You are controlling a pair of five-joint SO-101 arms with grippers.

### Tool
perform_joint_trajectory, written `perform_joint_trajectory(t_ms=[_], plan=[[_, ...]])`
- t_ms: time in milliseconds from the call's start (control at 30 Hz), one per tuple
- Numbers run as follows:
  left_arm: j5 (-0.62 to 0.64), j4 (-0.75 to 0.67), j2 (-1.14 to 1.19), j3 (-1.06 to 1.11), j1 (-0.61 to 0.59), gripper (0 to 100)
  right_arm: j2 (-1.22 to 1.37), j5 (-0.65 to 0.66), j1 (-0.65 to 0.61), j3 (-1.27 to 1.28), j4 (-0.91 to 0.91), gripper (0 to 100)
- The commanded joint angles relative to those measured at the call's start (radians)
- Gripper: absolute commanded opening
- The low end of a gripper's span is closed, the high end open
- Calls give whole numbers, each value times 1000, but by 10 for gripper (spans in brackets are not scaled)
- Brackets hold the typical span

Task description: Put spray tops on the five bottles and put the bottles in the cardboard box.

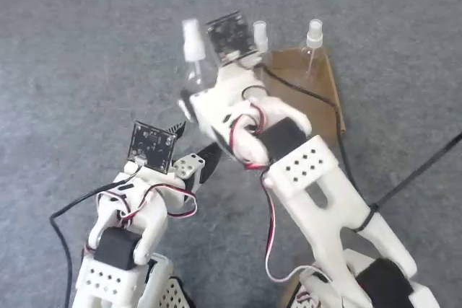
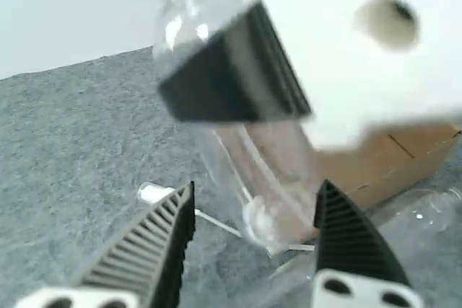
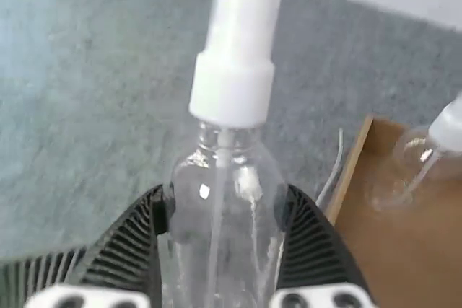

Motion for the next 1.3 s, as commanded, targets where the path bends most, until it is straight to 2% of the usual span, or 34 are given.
perform_joint_trajectory(t_ms=[0,133,333,467,567,667,767,1000,1167,1267], plan=[[-9,-28,-17,-8,5,250,-153,49,-38,-77,131,6],[-9,-28,-17,-8,5,250,-226,132,-30,-74,179,6],[-9,-25,-17,-7,6,250,-262,141,-22,-74,216,6],[-9,-14,-25,-5,3,233,-257,157,74,-94,213,6],[-14,-8,-48,10,3,159,-255,242,206,-107,203,6],[-15,-35,-86,35,0,77,-243,264,282,-84,183,6],[-8,-80,-107,65,-61,5,-194,269,308,-25,94,6],[21,-89,-77,67,-103,12,-25,262,318,173,-291,6],[26,-92,-60,64,-101,12,70,259,328,255,-441,6],[26,-92,-61,64,-101,12,125,195,337,290,-558,6]])
